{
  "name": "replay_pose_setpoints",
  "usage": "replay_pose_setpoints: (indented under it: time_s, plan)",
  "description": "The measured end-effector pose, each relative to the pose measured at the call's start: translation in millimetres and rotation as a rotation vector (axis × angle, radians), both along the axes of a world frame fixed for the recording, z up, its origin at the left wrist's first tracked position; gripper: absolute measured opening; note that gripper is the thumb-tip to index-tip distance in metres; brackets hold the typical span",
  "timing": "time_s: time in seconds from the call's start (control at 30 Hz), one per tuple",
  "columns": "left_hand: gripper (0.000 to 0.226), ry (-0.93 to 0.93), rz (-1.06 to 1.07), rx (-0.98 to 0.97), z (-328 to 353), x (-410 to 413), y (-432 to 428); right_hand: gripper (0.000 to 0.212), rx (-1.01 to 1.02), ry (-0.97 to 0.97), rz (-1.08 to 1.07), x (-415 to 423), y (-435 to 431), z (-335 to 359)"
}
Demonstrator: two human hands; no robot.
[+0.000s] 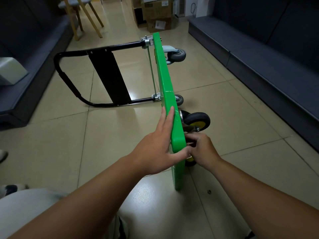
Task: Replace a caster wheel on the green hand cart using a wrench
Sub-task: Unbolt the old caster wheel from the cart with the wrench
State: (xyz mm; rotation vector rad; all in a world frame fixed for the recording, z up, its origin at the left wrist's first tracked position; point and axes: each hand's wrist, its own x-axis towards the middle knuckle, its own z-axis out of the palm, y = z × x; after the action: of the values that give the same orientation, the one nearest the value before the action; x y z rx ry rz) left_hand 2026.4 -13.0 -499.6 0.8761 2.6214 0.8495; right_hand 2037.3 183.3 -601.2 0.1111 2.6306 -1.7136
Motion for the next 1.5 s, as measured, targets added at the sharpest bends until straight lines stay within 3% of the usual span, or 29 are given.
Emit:
replay_pose_setpoints:
  time_s: [0.13, 0.23, 0.3, 0.33, 0.47, 0.6, 0.77, 0.9, 1.1, 1.2, 1.5]
  plan:
    - [0.115, -0.013, 0.009, 0.024, 2.1, 1.9, 0.3, 0.023, 0.174, -0.096, 0.021, 23.3, 9.1, 3.5]
    - [0.115, -0.019, 0.035, 0.047, 4.2, 6.6, 3.7, 0.004, 0.469, -0.468, -0.002, 42.7, 15.4, 0.8]
    - [0.115, -0.03, 0.054, 0.064, 5.1, 8.6, 5.2, 0.016, 0.586, -0.787, 0.091, 54.2, 15.7, 5.7]
    - [0.115, -0.037, 0.059, 0.073, 5.7, 9.1, 5.5, 0.017, 0.564, -0.848, 0.125, 56.7, 16.3, 9.8]
    - [0.116, -0.049, 0.055, 0.105, 7.1, 8.0, 3.6, 0.013, 0.346, -0.708, 0.025, 45.6, 13.8, 32.5]
    - [0.119, -0.045, 0.049, 0.118, 7.4, 4.9, 0.0, 0.016, -0.007, -0.468, -0.166, 29.1, -7.9, 60.4]
    - [0.122, -0.059, 0.033, 0.162, 8.6, -0.2, -8.5, 0.03, -0.1, -0.304, -0.137, 25.9, -26.8, 67.7]
    - [0.12, -0.006, 0.03, 0.134, 7.4, -3.2, -16.5, 0.024, -0.168, -0.245, -0.065, 32.4, -33.8, 54.2]
    - [0.116, 0.049, 0.046, 0.047, 6.1, -1.3, -16.9, 0.021, -0.174, -0.161, -0.03, 33.3, -36.4, 22.3]
    - [0.116, 0.043, 0.04, 0.021, 7.0, 0.2, -12.9, 0.031, -0.18, -0.089, -0.055, 27.5, -25.6, 12.6]
    - [0.115, 0.024, 0.03, 0.006, 8.0, 0.4, -13.8, 0.035, 0.22, 0.182, 0.024, 6.3, -11.9, 0.6]
